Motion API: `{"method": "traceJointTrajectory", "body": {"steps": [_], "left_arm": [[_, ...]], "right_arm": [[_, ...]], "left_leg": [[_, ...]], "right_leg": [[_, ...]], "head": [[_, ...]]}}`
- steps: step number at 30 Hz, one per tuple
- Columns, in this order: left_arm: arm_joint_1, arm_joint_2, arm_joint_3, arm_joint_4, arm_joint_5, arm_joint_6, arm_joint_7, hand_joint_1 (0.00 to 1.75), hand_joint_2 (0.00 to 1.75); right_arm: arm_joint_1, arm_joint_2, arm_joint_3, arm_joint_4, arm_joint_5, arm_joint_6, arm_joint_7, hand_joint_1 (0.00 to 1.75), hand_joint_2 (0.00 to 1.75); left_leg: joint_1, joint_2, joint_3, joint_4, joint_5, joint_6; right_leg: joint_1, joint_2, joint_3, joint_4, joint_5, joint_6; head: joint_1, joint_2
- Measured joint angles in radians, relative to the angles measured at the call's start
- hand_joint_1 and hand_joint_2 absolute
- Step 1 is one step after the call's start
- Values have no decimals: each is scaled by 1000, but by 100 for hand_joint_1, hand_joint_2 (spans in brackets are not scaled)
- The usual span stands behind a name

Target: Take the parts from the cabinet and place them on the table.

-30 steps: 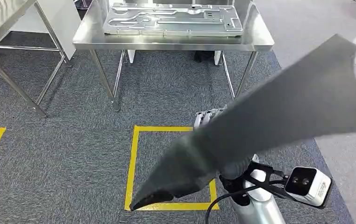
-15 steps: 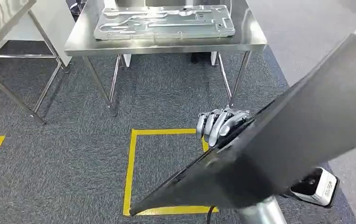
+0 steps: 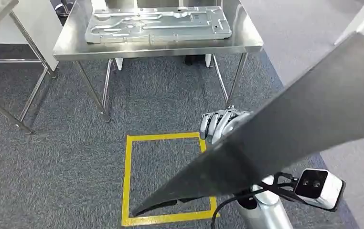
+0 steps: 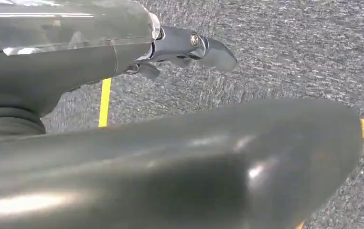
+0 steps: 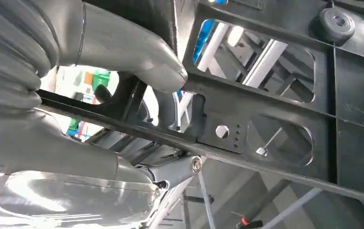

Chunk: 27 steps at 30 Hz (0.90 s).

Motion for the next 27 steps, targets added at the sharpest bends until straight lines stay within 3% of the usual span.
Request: {"method": "traceJointTrajectory", "body": {"steps": [2,3,4,6,7,8,12,13,14,15,17,18,19,20,22,23,24,27], "left_arm": [[1,0,1,0,0,0,0,0,0],[2,0,2,0,0,0,0,0,0],[3,0,3,0,0,0,0,0,0],[2,0,5,0,-1,0,0,0,0],[2,0,6,0,-1,0,0,0,0],[2,-2,7,0,-1,0,0,0,0],[1,-2,9,0,-1,1,0,0,0],[0,-2,9,0,-1,1,0,0,0],[0,-2,9,0,-1,1,0,0,0],[-1,-2,9,0,-1,1,0,0,0],[1,0,10,0,-1,1,0,0,0],[1,0,10,0,-1,1,0,0,0],[4,0,10,0,-1,1,0,0,0],[5,0,10,0,-1,1,0,0,0],[5,1,10,0,-1,3,0,0,0],[5,2,10,0,-1,5,0,0,0],[7,2,11,0,-1,5,0,0,0],[0,2,13,0,-1,6,0,0,0]], "right_arm": [[2,-1,0,0,0,0,0,150,175],[3,-2,0,0,1,0,0,150,175],[4,-2,0,0,1,0,0,150,175],[3,-2,0,0,1,-1,0,150,175],[3,-2,0,0,2,-1,0,150,175],[3,-2,0,0,2,-1,0,150,175],[2,-2,0,0,2,-1,0,150,175],[2,-2,0,0,2,-1,0,150,175],[2,-1,0,0,3,-1,0,150,175],[0,0,0,0,3,-1,0,150,175],[1,0,0,0,3,-1,0,150,175],[1,0,0,2,3,-1,0,150,175],[1,0,0,3,3,0,0,150,175],[1,0,0,4,3,0,0,150,175],[1,0,1,4,1,2,0,150,175],[0,0,1,4,3,0,0,150,175],[0,0,1,4,10,-5,0,150,175],[0,0,3,7,42,-29,3,150,175]], "left_leg": [[-1,5,0,0,-3,2],[-1,7,1,0,-5,1],[-1,8,4,0,-7,1],[-1,9,15,0,-14,-4],[-1,9,23,0,-18,-7],[-1,9,26,0,-22,-12],[-4,17,31,-8,-27,-37],[-4,17,31,-3,-34,-43],[-1,16,26,18,-47,-46],[-2,15,-1,79,-82,-48],[-1,15,-92,251,-155,-54],[-1,15,-129,312,-168,-56],[-1,15,-146,326,-156,-56],[-1,15,-135,285,-116,-54],[-1,14,-55,102,-8,-49],[-1,12,-24,25,17,-42],[-9,13,-16,8,2,-35],[-9,0,-20,13,1,-18]], "right_leg": [[-7,-10,-94,168,-63,7],[-9,-11,-122,210,-65,9],[-11,-12,-125,201,-43,11],[-13,-16,-66,69,44,7],[-12,-20,-10,-44,98,1],[-9,-29,19,-105,99,-5],[3,-19,18,-112,94,-20],[-9,-17,26,-126,100,-27],[-9,-18,34,-132,99,-31],[-9,-19,38,-132,96,-37],[-6,-18,41,-132,92,-43],[-5,-17,42,-130,90,-44],[-4,-14,43,-130,88,-44],[-4,-10,48,-129,84,-42],[-3,-6,61,-124,73,-36],[-3,-7,64,-122,67,-33],[5,-9,63,-115,62,-26],[3,-15,64,-120,60,-13]], "head": [[0,0],[0,0],[0,0],[0,0],[0,0],[0,0],[0,0],[0,0],[0,0],[0,0],[0,0],[0,0],[0,0],[0,0],[0,0],[0,0],[0,0],[0,0]]}}
